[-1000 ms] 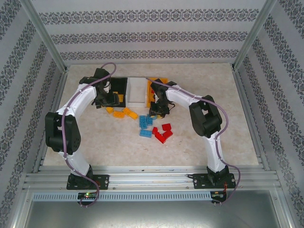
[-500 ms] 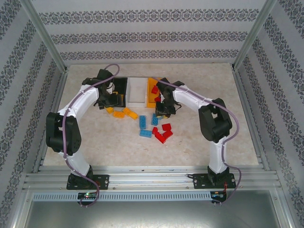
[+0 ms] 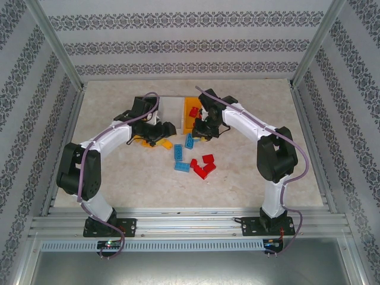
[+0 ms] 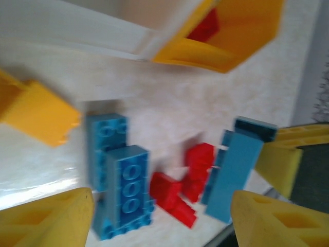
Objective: Sort the legos into containers by color
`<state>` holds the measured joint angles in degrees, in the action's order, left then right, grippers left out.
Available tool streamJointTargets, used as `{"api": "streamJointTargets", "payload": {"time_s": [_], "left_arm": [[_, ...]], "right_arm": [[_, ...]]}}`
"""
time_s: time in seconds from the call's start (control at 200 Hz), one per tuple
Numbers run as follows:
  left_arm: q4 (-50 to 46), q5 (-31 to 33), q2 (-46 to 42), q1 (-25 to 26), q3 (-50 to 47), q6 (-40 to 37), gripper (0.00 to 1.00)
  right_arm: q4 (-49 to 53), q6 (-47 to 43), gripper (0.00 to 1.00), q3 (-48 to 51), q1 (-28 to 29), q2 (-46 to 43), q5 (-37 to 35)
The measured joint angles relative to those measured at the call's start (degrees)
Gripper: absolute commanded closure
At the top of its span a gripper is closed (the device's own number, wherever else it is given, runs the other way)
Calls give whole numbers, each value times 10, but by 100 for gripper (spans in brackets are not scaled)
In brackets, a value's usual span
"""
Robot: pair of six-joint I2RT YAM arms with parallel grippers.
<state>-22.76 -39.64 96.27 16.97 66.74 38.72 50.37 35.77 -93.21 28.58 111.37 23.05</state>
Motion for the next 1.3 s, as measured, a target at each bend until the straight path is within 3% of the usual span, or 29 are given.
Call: {"api": "streamJointTargets", "payload": {"time_s": [0.19, 0.505, 0.754, 0.859, 1.064, 1.299], "left_arm": [[96, -61, 1, 14, -21, 47, 32], [132, -98, 19, 16, -22, 67, 43], [138, -109, 32, 22, -22, 65, 75], [136, -109, 35, 22, -22, 60, 80], [47, -80, 35, 24, 16, -10, 85], [-124, 29, 40, 28, 113, -126, 86]], "right_arm": [[-21, 24, 77, -7, -4, 0, 35], [-49, 56, 77, -2, -3, 0, 58], [-61, 66, 77, 5, -3, 0, 64], [-64, 68, 76, 10, -4, 0, 64], [-76, 75, 74, 27, -5, -7, 72], [-79, 76, 73, 53, -22, -23, 74]]}}
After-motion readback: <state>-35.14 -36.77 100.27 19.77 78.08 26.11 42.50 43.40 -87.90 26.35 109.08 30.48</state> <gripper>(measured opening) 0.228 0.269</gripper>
